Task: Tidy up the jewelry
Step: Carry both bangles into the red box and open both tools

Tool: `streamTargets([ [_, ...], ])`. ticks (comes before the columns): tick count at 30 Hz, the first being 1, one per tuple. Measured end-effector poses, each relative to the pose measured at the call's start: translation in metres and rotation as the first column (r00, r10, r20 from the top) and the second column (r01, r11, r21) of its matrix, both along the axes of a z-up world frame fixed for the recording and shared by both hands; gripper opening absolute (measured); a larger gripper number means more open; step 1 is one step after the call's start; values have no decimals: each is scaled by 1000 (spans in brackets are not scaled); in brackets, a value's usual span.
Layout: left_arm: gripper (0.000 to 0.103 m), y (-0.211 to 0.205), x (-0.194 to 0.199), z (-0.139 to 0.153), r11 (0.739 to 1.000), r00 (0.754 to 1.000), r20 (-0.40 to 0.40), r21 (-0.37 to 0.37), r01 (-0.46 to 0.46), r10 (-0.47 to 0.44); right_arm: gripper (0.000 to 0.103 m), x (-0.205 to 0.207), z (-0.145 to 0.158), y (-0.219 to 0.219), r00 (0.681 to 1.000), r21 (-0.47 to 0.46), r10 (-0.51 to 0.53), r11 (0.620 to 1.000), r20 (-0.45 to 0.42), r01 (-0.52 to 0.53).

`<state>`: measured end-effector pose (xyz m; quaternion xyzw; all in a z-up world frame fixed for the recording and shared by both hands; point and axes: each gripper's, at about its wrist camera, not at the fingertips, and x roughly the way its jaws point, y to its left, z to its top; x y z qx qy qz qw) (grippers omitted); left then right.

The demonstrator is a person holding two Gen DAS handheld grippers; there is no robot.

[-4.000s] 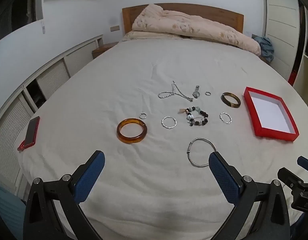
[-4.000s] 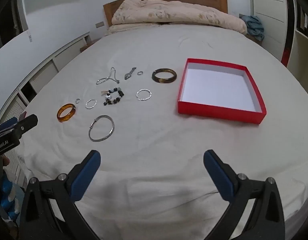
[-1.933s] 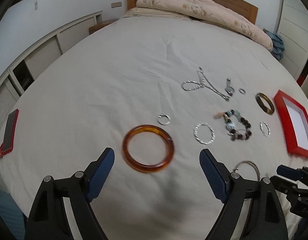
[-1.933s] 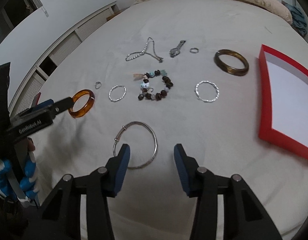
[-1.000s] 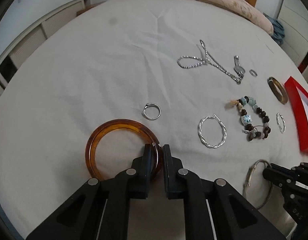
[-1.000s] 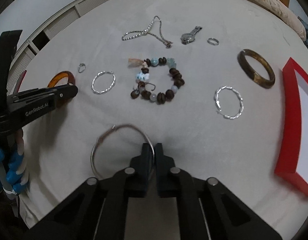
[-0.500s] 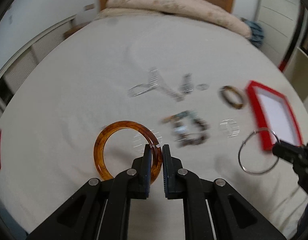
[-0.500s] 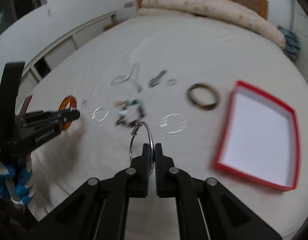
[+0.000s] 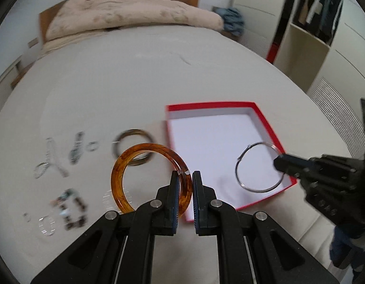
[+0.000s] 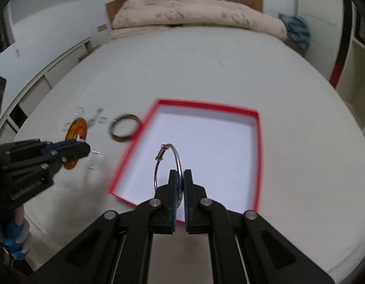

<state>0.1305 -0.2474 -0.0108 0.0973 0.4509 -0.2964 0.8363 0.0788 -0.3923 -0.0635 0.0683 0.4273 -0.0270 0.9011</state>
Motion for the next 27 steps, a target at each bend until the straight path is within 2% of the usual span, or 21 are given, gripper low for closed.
streamTargets([
  [5,10,-51,16,-31,999,997,-75,36,37,-34,4,-2,-33,-44,997,21,-46,999,-56,48],
  [8,9,-69,16,-43,996,994,-93,59,60,-54,4,1,-42,-58,997,38,-45,998,-66,47],
  [15,10,-90,19,-76,990,989,-136,118,80,-63,5,10,-57,-67,997,63,-7,998,-74,11],
  [18,11,-91,19,-87,989,983,-172,121,81,-60,6,13,-62,-71,996,66,4,998,-84,2],
  [22,13,-89,20,-88,993,982,-181,99,68,-49,6,15,-63,-72,996,58,12,998,-86,-7],
  [26,25,-80,19,-76,997,983,-178,68,47,-35,9,11,-55,-71,997,50,3,999,-77,1],
  [27,28,-77,18,-71,998,983,-181,45,46,-37,15,9,-51,-71,997,42,-2,999,-72,5],
])
